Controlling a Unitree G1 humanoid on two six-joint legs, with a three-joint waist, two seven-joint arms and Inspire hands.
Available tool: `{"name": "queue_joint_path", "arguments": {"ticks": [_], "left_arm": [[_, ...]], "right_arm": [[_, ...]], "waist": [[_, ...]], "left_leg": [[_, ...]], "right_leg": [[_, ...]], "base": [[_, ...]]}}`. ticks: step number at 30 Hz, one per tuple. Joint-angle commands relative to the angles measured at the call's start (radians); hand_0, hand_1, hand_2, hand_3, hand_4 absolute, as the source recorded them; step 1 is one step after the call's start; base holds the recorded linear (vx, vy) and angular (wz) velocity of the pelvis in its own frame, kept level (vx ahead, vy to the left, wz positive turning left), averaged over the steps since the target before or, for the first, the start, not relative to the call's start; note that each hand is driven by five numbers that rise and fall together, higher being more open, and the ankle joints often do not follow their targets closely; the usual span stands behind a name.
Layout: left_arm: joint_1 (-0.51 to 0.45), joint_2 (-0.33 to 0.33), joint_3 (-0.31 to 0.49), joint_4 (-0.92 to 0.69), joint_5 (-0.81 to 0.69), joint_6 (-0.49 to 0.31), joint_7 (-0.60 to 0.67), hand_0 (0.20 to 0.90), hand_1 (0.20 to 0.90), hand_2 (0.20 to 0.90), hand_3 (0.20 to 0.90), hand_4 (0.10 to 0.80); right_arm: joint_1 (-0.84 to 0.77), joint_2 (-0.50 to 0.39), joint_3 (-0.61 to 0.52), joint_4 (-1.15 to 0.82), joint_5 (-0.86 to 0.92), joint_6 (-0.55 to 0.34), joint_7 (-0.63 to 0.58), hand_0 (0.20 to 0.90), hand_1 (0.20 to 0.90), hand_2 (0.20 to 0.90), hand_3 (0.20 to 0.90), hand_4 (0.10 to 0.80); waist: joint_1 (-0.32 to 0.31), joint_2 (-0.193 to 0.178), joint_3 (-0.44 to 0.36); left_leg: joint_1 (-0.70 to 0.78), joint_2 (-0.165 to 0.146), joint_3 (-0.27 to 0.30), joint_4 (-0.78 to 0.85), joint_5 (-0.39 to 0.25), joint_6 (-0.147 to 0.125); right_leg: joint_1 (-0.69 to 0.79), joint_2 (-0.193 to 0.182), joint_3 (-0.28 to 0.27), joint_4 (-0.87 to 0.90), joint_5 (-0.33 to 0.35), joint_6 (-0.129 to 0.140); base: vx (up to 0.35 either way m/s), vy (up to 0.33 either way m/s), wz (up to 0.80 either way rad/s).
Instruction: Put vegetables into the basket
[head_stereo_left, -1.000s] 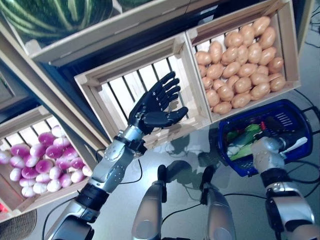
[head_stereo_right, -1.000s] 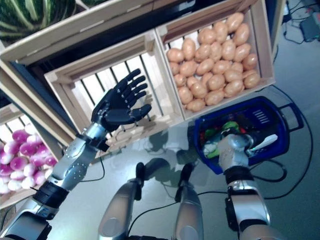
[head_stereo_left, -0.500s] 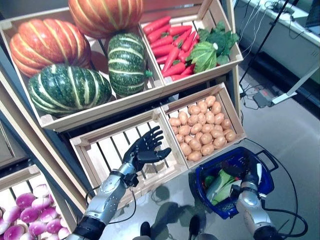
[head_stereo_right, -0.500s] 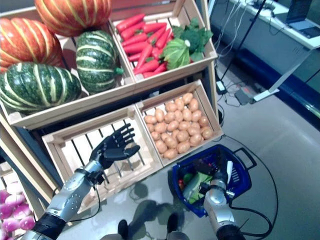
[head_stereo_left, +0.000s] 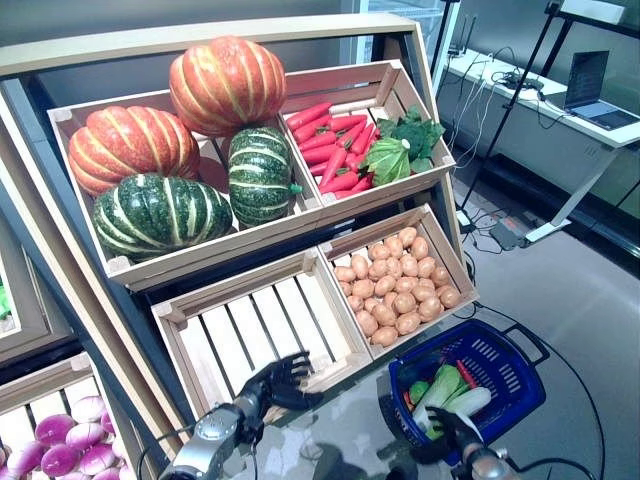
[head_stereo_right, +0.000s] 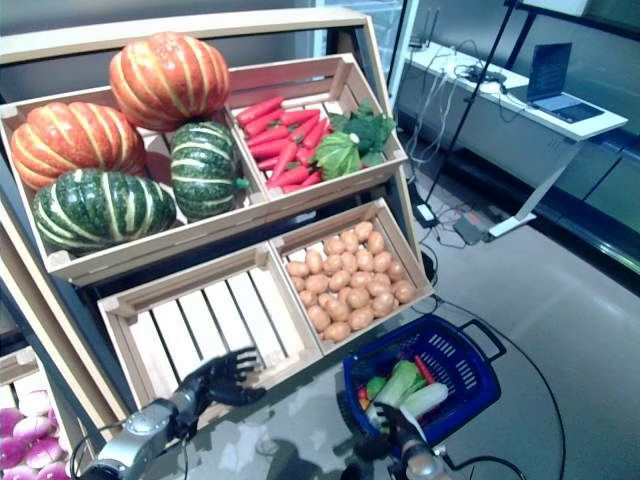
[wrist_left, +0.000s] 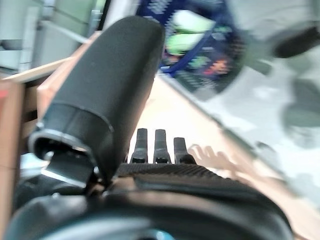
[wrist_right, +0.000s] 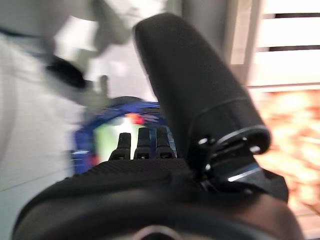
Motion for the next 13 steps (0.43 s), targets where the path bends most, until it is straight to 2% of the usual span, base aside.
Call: {"name": "queue_joint_path", "arguments": {"ticks": [1, 5, 13], "left_arm": [[-0.127, -0.042, -0.011, 0.086, 0.104, -0.087, 0.011, 0.900, 0.900, 0.900, 0.900, 0.800], [-0.126, -0.064, -0.026, 0.178, 0.179, -0.061, 0.013, 0.900, 0.900, 0.900, 0.900, 0.800], [-0.120, -0.087, -0.033, 0.335, 0.279, -0.029, 0.055, 0.900, 0.900, 0.900, 0.900, 0.800]], "right_arm": [[-0.083, -0.002, 0.015, 0.068, -0.034, 0.036, -0.002, 0.900, 0.900, 0.900, 0.900, 0.800], [-0.097, 0.022, 0.013, 0.128, -0.041, 0.102, -0.005, 0.900, 0.900, 0.900, 0.900, 0.800], [-0.125, 0.033, 0.018, 0.155, -0.027, 0.106, 0.007, 0.900, 0.900, 0.900, 0.900, 0.800]], "waist": [[0.005, 0.014, 0.014], [0.008, 0.016, 0.007], [0.008, 0.022, 0.004]], "left_leg": [[-0.027, 0.024, -0.008, 0.002, -0.010, -0.023], [-0.022, 0.025, -0.012, 0.002, -0.010, -0.026], [-0.020, 0.023, -0.025, 0.002, -0.007, -0.026]], "right_leg": [[0.070, -0.014, -0.047, 0.019, -0.029, 0.018], [0.078, -0.016, -0.047, 0.011, -0.027, 0.022], [0.078, -0.016, -0.036, 0.012, -0.028, 0.023]], "base": [[0.064, 0.004, 0.00], [0.058, 0.009, -0.01], [0.039, 0.021, 0.02]]}}
